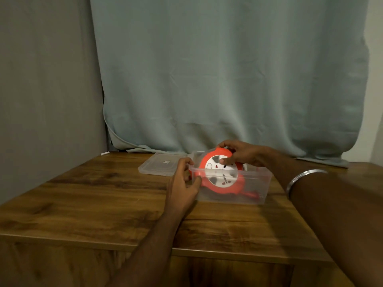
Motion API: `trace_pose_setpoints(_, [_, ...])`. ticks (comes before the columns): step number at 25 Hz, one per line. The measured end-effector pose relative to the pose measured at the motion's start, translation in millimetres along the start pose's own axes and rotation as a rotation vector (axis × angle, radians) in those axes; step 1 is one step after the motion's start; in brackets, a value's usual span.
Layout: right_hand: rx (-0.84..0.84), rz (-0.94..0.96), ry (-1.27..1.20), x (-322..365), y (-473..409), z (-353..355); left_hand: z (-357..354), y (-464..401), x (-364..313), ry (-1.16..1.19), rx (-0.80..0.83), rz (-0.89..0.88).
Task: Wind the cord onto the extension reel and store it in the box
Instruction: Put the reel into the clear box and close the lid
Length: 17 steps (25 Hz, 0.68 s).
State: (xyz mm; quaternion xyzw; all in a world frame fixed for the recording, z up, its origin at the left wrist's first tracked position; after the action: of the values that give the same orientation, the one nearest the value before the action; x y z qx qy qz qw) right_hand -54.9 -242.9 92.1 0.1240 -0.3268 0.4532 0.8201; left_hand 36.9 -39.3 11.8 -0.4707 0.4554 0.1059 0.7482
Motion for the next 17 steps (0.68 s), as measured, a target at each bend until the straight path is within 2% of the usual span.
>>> trace_pose_setpoints(4, [-0.052,0.031,0.296,-1,-1,-9,1,0,0,-0.017,-0.001,0.002])
trace_pose_setpoints(7, [-0.197,-0.021,0.312,-2,12,1,1,0,0,-0.003,0.003,0.004])
trace_pose_setpoints(8, [-0.326,-0.032,0.262,-1,22,12,1,0,-1,0.000,0.003,0.004])
trace_pose_setpoints(11, [-0.886,-0.020,0.050,-2,79,45,1,1,-2,0.016,0.010,0.003])
trace_pose_setpoints(13, [-1.133,0.042,-0.199,-15,120,45,0,1,-2,0.021,0.015,0.008])
trace_pose_setpoints(15, [-1.163,0.022,-0.477,-47,134,27,0,2,-4,-0.012,0.005,-0.005])
trace_pose_setpoints(17, [-1.047,-0.009,-0.708,-75,125,1,2,3,-8,-0.038,-0.004,-0.028])
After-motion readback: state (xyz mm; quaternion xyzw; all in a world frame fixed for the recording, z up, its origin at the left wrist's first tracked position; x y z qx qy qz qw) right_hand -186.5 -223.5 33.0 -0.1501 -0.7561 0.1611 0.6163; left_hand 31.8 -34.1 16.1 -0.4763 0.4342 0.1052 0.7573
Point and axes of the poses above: each hand's wrist, its own y-axis away from the middle knuckle, its own z-axis out of the back of the hand, x = y × z, the point moved 8 cm from there along -y, towards the middle knuckle, and after that the axes turned 4 degrees about -z, right-handed, at the moved point
